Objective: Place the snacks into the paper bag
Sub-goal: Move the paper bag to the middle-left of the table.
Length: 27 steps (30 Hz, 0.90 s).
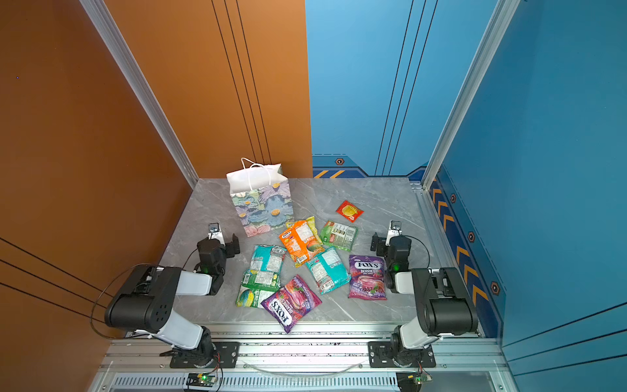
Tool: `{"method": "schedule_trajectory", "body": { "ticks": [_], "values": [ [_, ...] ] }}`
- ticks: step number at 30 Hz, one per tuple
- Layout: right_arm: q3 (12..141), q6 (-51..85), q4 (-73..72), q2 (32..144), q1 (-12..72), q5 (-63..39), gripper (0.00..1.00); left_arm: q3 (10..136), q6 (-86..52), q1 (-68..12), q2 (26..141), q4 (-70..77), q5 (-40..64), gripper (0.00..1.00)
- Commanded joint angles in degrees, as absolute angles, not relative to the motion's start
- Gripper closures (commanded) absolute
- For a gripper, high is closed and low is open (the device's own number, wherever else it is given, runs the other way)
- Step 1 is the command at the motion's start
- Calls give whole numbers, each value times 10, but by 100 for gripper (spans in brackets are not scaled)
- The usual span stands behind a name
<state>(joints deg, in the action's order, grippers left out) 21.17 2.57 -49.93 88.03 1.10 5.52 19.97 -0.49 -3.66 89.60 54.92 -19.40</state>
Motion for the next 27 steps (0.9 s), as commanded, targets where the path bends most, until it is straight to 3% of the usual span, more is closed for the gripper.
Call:
{"method": "schedule_trajectory", "body": {
  "ticks": [1,27],
  "values": [
    [221,32,-490,878,8,47,0,210,-4,-41,896,545,-187,2],
    [223,33,-487,878,6,44,0,211,-13,-29,896,541,-169,2]
  ]
}}
